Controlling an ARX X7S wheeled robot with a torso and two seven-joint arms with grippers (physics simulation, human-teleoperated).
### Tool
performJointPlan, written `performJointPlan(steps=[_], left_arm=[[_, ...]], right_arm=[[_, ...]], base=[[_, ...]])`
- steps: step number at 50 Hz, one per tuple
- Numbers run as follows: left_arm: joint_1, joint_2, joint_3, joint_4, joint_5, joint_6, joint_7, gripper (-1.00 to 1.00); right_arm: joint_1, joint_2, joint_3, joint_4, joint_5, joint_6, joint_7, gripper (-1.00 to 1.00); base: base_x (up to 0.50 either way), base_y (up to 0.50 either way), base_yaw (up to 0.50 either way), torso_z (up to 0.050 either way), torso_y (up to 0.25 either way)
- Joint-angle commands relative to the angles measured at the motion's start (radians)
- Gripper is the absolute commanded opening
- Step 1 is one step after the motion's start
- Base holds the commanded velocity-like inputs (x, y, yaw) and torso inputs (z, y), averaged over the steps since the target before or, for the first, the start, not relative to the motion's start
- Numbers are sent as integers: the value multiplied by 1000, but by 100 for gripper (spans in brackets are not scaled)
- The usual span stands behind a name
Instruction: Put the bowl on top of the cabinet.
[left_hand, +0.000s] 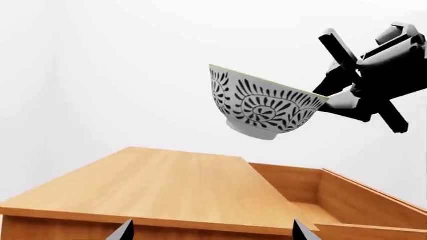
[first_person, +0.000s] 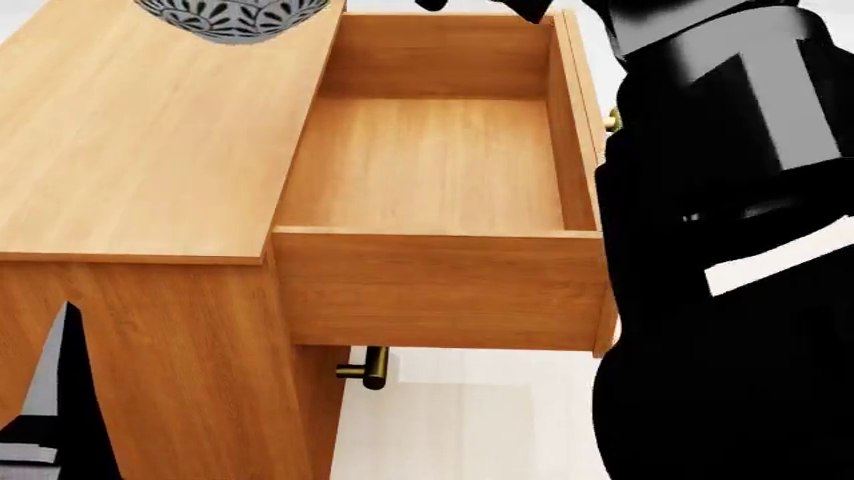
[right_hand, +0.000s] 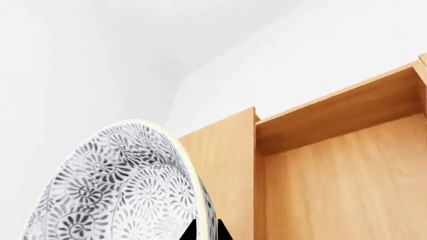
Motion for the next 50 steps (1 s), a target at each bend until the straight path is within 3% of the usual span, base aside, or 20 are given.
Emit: performJointPlan(steps=[1, 50], left_arm=[[-3, 6, -29, 1, -23, 24, 22, 100], [-1, -26, -38, 1, -56, 59, -3, 100]], right_arm=[[42, -28, -674, -71, 649, -140, -120, -100], [-31, -28, -675, -208, 613, -210, -111, -100]], base=[[0, 0, 0, 0, 0], [0, 0, 0, 0, 0]])
